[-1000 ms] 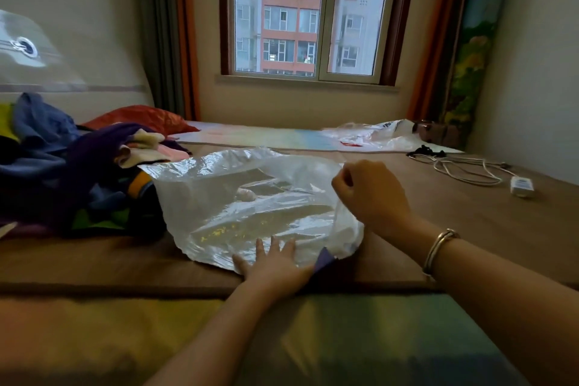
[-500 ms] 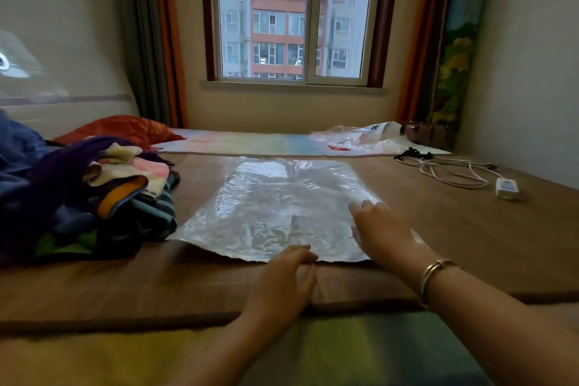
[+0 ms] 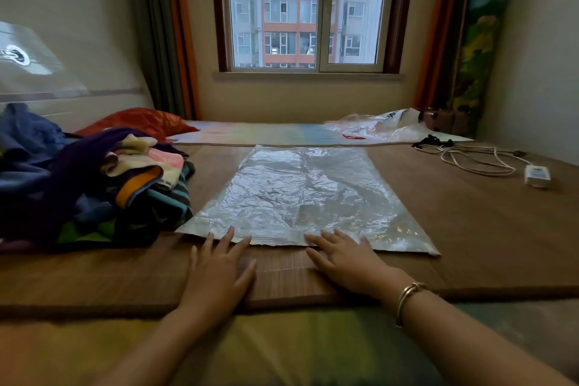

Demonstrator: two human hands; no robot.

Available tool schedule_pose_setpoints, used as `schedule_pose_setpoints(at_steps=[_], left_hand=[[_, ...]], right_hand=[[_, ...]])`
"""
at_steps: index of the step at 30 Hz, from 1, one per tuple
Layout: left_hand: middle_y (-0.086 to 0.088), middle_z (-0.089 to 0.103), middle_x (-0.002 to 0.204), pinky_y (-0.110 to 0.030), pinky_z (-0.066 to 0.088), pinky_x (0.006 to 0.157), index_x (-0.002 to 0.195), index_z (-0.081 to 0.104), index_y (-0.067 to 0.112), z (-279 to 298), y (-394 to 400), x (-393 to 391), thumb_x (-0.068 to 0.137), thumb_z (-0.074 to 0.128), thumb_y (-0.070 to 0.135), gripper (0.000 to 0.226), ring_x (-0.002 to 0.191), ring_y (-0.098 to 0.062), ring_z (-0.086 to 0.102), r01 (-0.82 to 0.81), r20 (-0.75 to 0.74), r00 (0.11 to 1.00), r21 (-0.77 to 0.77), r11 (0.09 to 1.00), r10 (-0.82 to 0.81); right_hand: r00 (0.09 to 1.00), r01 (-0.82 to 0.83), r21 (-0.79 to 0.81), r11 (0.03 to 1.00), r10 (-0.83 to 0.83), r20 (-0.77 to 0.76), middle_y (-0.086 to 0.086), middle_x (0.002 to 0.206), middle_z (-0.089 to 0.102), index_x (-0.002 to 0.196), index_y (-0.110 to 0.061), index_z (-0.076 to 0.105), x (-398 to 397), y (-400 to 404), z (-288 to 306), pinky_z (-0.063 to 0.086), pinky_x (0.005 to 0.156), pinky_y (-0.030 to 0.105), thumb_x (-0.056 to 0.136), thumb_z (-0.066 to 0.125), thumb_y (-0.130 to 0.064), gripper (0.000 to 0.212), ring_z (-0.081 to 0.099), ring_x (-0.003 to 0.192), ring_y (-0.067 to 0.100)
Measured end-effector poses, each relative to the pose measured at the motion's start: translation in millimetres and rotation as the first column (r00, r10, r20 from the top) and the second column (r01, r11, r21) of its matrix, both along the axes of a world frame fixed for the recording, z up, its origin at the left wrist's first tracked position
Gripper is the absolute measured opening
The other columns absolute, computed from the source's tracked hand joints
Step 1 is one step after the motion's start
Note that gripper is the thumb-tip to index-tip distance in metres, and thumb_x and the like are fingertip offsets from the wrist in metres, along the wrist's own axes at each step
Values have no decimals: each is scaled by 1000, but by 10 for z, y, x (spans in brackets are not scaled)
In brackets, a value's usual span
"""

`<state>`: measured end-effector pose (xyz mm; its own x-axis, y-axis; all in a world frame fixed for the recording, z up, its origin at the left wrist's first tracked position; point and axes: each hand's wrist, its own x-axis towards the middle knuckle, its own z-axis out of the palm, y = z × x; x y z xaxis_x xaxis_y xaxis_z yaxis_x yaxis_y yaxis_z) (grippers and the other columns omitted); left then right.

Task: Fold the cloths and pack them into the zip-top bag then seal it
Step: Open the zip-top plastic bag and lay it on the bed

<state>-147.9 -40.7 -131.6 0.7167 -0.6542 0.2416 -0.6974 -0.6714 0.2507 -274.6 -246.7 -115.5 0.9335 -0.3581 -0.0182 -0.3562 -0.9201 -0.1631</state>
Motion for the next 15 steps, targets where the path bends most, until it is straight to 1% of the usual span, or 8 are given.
schedule_pose_setpoints(at_steps=[2,5,8,11,13,15], left_hand=[[8,4,161,-50,0,118,150,15,41,10,-70,18,96,31,57,58,148,-22,1,-6,-58,998,17,1000,7],[7,10,160,-51,5,116,150,16,40,12,-278,-10,95,29,60,60,147,-18,10,38,-88,995,33,999,-35],[6,15,160,-50,9,117,150,21,38,28,-527,-112,95,29,60,59,147,-19,13,99,-89,992,63,993,-93],[5,14,160,-46,11,116,149,23,36,34,-723,-200,95,29,60,60,147,-21,12,154,-111,983,81,985,-145],[4,14,160,-42,13,117,150,24,35,41,-767,-236,96,31,59,60,147,-22,13,188,-135,974,44,981,-181],[3,18,159,-39,15,118,149,28,33,44,-723,-239,96,35,57,59,146,-20,16,199,-157,967,-42,979,-203]], right_hand=[[999,46,-5,999,-46,19,-7,159,16,147,-43,20,-54,-91,16,5,113,61,97,17,-59,52,7,148,18],[991,136,-73,988,-136,1,-7,158,19,146,-43,22,-189,-300,44,11,112,60,97,19,-59,52,13,147,21],[974,217,-102,971,-222,-35,-5,158,20,146,-43,21,-338,-490,62,11,112,61,96,20,-60,53,16,146,24],[953,295,-117,948,-301,-35,-1,156,25,145,-42,25,-450,-577,87,9,111,62,95,19,-61,54,19,144,27],[942,330,-141,934,-336,-22,3,156,25,145,-39,26,-481,-561,108,9,112,62,96,18,-60,54,19,144,29],[945,324,-158,933,-327,8,5,158,19,148,-36,21,-460,-482,136,8,113,61,98,17,-57,54,14,146,29]])
